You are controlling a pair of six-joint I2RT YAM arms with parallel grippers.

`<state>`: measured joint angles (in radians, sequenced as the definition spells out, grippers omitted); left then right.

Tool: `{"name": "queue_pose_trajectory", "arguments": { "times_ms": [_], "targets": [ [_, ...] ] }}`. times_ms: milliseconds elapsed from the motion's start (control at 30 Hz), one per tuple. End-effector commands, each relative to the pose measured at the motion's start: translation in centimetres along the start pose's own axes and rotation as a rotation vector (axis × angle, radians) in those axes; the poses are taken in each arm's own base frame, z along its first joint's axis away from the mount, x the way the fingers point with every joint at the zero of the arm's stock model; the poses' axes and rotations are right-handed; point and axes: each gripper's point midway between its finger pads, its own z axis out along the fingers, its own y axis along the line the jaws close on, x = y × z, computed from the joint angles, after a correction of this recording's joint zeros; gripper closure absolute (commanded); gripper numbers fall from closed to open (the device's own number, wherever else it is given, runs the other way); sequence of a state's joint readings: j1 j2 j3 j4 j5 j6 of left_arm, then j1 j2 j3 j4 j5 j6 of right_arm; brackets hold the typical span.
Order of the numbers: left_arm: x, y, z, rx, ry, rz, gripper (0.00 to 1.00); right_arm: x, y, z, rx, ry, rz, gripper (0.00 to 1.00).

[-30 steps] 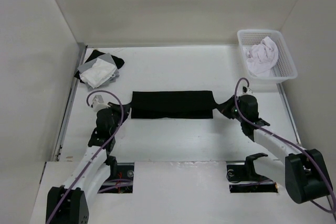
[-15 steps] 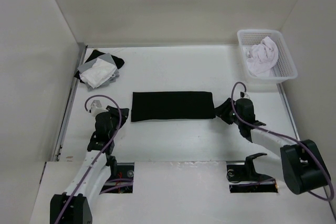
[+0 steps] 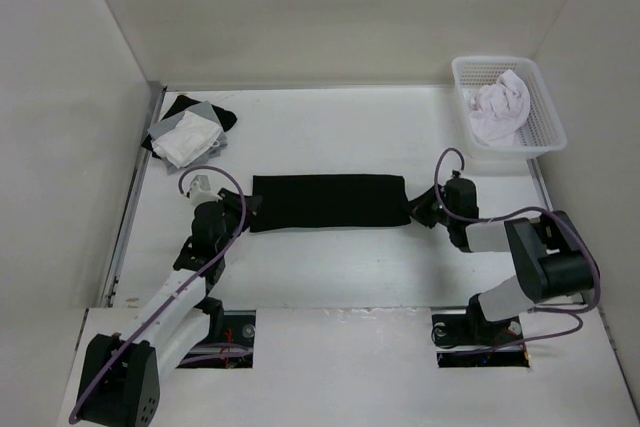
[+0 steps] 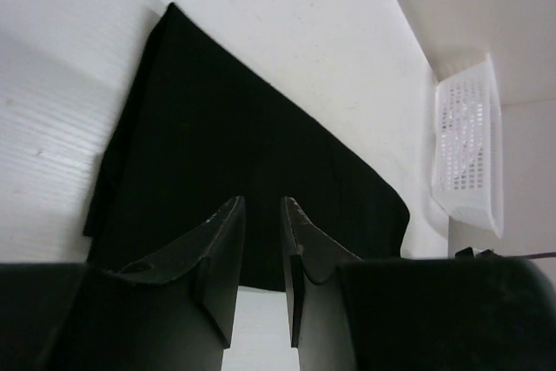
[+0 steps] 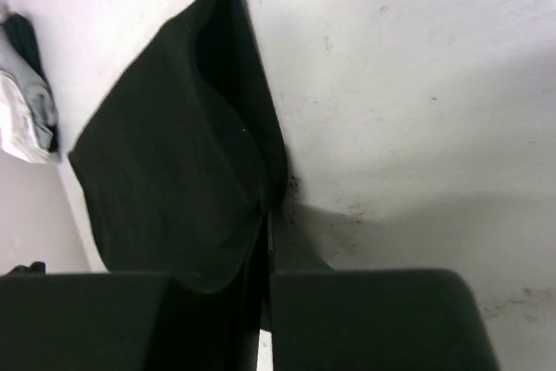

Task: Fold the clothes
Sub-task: Fold the tank top

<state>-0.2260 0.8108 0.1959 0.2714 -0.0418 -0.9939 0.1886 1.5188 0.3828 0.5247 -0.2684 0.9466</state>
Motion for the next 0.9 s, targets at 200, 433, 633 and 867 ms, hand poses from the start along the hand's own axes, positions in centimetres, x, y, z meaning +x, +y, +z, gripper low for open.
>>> {"name": "queue_pose_trajectory", "arguments": {
  "times_ms": [200, 433, 633, 867],
  "targets": [
    [0.2, -7.1, -0.1, 0.212, -0.01, 0.017, 0.79, -5.9, 4.6, -5.6, -0.132, -0.247, -0.034, 0.99],
    [1.5, -8.2, -0.2, 0.243, 0.024, 0.023, 0.79, -5.3, 12.5, -9.1, -0.09, -0.286, -0.358, 0.98],
    [1.1, -8.0, -1.0, 0.264, 0.013, 0.013, 0.79, 0.8, 18.7, -6.3, -0.073, -0.127, -0.616, 0.97],
    [-0.6, -7.8, -2.1, 0.294, -0.013, -0.015, 0.79, 9.5, 21.9, 1.0, 0.033, 0.065, -0.814, 0.95]
  ]
}}
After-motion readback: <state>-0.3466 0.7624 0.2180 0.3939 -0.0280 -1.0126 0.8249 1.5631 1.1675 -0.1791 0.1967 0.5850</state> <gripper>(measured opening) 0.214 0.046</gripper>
